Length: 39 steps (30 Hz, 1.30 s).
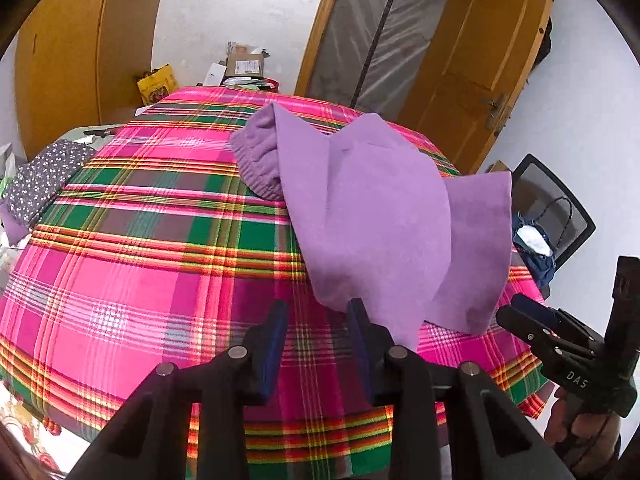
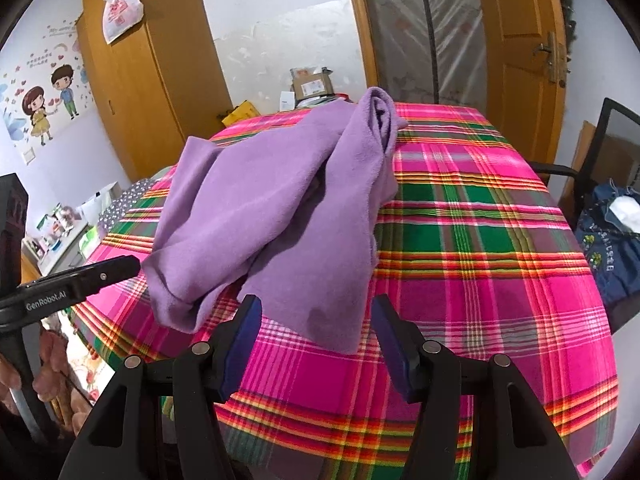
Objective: Fold clothes
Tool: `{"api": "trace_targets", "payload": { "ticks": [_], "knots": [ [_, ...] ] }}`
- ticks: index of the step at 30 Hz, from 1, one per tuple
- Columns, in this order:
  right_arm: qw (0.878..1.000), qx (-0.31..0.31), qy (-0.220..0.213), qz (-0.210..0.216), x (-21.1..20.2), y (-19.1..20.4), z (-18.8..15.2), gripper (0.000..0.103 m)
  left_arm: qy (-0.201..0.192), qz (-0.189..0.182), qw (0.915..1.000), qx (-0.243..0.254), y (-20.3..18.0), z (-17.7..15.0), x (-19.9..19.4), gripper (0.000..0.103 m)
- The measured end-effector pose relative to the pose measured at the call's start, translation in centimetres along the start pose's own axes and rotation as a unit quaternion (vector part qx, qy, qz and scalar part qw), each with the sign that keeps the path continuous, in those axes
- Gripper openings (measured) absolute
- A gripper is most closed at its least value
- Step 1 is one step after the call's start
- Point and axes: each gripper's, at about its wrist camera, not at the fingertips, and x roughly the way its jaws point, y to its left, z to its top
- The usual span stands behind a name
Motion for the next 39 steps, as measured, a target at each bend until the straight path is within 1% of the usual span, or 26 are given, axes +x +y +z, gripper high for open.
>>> {"api": "trace_targets", "payload": {
  "ticks": [4, 6, 8, 11, 13, 15, 16, 17, 18, 22, 23, 25, 27, 28, 32, 35, 37, 39],
  "knots": [
    [1.000, -0.003, 0.002, -0.004, 0.7, -0.3, 0.6, 0.059, -0.008, 0.014, 0.9997, 0.018, 0.0, 0.9, 0.2, 0.032],
    [1.000, -0.005, 0.002, -0.005, 1.0, -0.4, 0.9, 0.059, 0.000, 0.012, 0.9998, 0.019, 0.1, 1.4, 0.8, 0.032],
    [1.000, -0.007, 0.003, -0.008, 1.4, -0.6, 1.2, 0.059, 0.008, 0.002, 0.9998, 0.016, 0.5, 1.8, 1.4, 0.032],
    [1.000, -0.009, 0.010, -0.011, 2.3, -0.9, 1.5, 0.059, 0.010, -0.005, 0.9999, 0.013, 0.8, 2.6, 2.4, 0.032],
    [1.000, -0.010, 0.015, -0.009, 3.0, -1.0, 1.6, 0.054, 0.012, -0.017, 0.9997, 0.012, 0.9, 3.2, 3.0, 0.032],
    [1.000, -0.008, 0.020, -0.007, 3.5, -1.2, 1.7, 0.034, 0.012, -0.026, 0.9995, 0.012, 1.0, 3.9, 3.6, 0.032],
    [1.000, -0.006, 0.023, -0.008, 3.8, -1.3, 1.8, 0.031, 0.013, -0.026, 0.9995, 0.013, 1.0, 4.2, 4.0, 0.032],
    [1.000, -0.004, 0.025, -0.007, 4.1, -1.5, 1.9, 0.023, 0.015, -0.026, 0.9995, 0.012, 0.9, 4.3, 4.4, 0.032],
    [1.000, -0.002, 0.028, -0.006, 4.4, -1.6, 2.0, 0.016, 0.019, -0.030, 0.9993, 0.010, 1.0, 4.6, 4.8, 0.032],
    [0.999, -0.005, 0.032, -0.005, 5.0, -2.0, 2.3, 0.013, 0.029, -0.035, 0.9989, 0.004, 1.2, 5.4, 6.2, 0.032],
    [0.999, -0.006, 0.032, -0.005, 5.0, -2.0, 2.4, 0.011, 0.028, -0.041, 0.9988, 0.003, 1.2, 5.6, 6.3, 0.030],
    [1.000, -0.008, 0.029, -0.005, 5.1, -2.1, 2.4, 0.009, 0.025, -0.043, 0.9987, 0.006, 1.1, 6.0, 6.6, 0.002],
    [1.000, -0.012, 0.021, -0.008, 5.0, -2.2, 2.7, 0.008, 0.019, -0.043, 0.9989, 0.003, 1.3, 6.3, 6.6, 0.002],
    [1.000, -0.012, 0.015, -0.012, 4.8, -2.3, 2.9, 0.008, 0.009, -0.046, 0.9989, 0.001, 1.4, 6.5, 6.1, 0.002],
    [0.999, 0.002, -0.021, -0.044, 3.4, -4.3, 4.4, 0.007, -0.036, -0.061, 0.9974, -0.016, 2.0, 7.2, 3.5, 0.002],
    [0.995, 0.021, -0.048, -0.089, 1.7, -6.8, 5.3, 0.007, -0.067, -0.069, 0.9952, -0.018, 2.2, 7.1, 0.9, 0.002],
    [0.989, 0.034, -0.063, -0.129, 0.5, -8.6, 5.6, 0.007, -0.063, -0.082, 0.9944, -0.021, 2.0, 6.5, 0.3, 0.002],
    [0.984, 0.055, -0.060, -0.161, -0.1, -10.7, 5.3, 0.007, -0.049, -0.096, 0.9941, -0.013, 1.4, 5.4, 0.2, 0.002]
  ]
}}
